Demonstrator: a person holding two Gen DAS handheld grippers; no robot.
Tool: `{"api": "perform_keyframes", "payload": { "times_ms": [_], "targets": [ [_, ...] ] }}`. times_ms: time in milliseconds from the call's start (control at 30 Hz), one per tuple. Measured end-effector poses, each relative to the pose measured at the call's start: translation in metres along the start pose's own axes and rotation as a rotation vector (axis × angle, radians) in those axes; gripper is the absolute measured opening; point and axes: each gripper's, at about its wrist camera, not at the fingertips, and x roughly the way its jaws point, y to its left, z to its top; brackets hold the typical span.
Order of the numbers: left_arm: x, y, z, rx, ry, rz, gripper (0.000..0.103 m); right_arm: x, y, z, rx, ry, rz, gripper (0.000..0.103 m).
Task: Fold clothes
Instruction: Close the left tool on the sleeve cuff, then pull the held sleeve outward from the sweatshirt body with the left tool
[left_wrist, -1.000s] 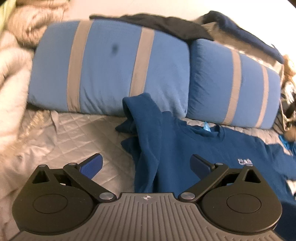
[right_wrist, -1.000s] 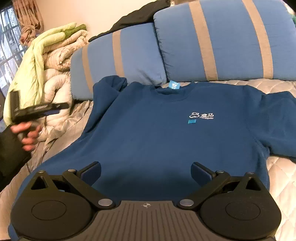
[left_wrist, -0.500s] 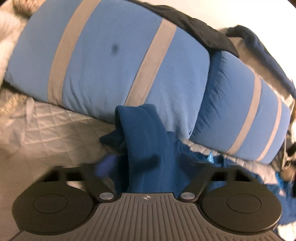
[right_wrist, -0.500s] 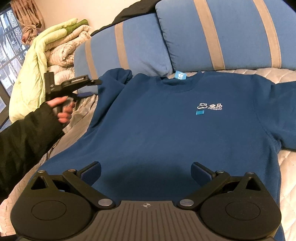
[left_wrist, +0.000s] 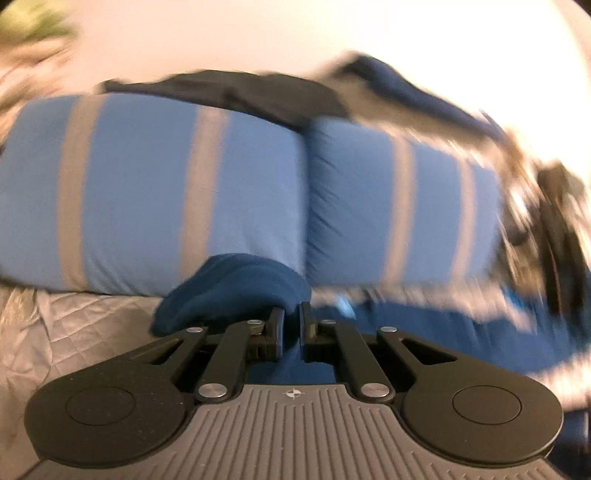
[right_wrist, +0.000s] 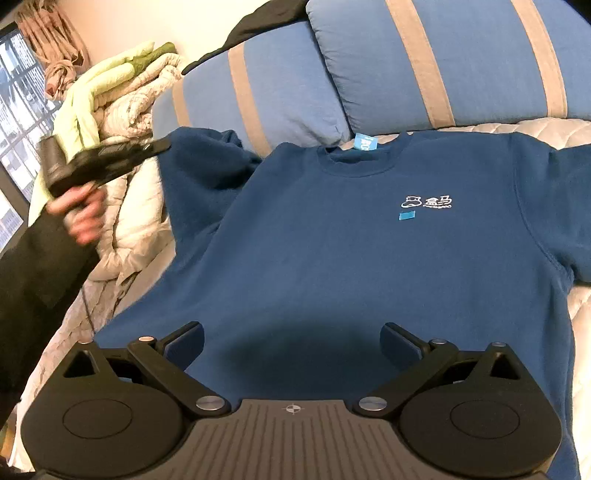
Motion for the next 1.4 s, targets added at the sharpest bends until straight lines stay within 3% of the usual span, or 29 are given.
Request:
{"api": "perform_keyframes", "payload": {
  "times_ms": [133,200,267,367,500,633,733,1067,1300,1400],
  "targets": [
    [0.010,-0.029,-0.041,0.135,0.208,-0.096,0.013,0.000,-0.001,0.001,0.004,0.007,0.002,0.102],
    [0.013,-0.031,-0.057,0.156,0.267,-0.119,0.027,0.000,0.000,0.000,0.002,0.008,-0.002,0.102],
    [0.011,-0.026,-0.065,0.132,0.274,-0.112,0.041,-0.001,0.000,0.000,0.002,0.007,-0.005,0.102],
    [0.004,0.000,-0.060,-0.014,0.227,-0.105,0.047,-0.001,-0.001,0.000,0.006,0.004,-0.006,0.102],
    [0.005,0.047,-0.050,-0.281,0.152,-0.075,0.049,-0.001,-0.002,0.000,0.008,0.006,-0.005,0.102],
    [0.019,0.091,-0.054,-0.535,0.120,-0.046,0.049,-0.002,-0.002,0.000,0.010,0.007,-0.004,0.102],
    [0.030,0.113,-0.063,-0.665,0.105,-0.053,0.049,-0.002,-0.003,0.000,0.014,0.008,0.000,0.102],
    [0.090,0.149,-0.081,-0.867,0.108,-0.045,0.048,0.000,-0.007,0.001,0.038,0.022,0.019,0.102],
    [0.120,0.174,-0.101,-1.124,0.033,-0.058,0.048,0.002,-0.009,0.002,0.047,0.030,0.025,0.102],
    [0.132,0.179,-0.107,-1.188,0.029,-0.055,0.048,0.002,-0.010,0.002,0.053,0.033,0.029,0.102]
  ]
}}
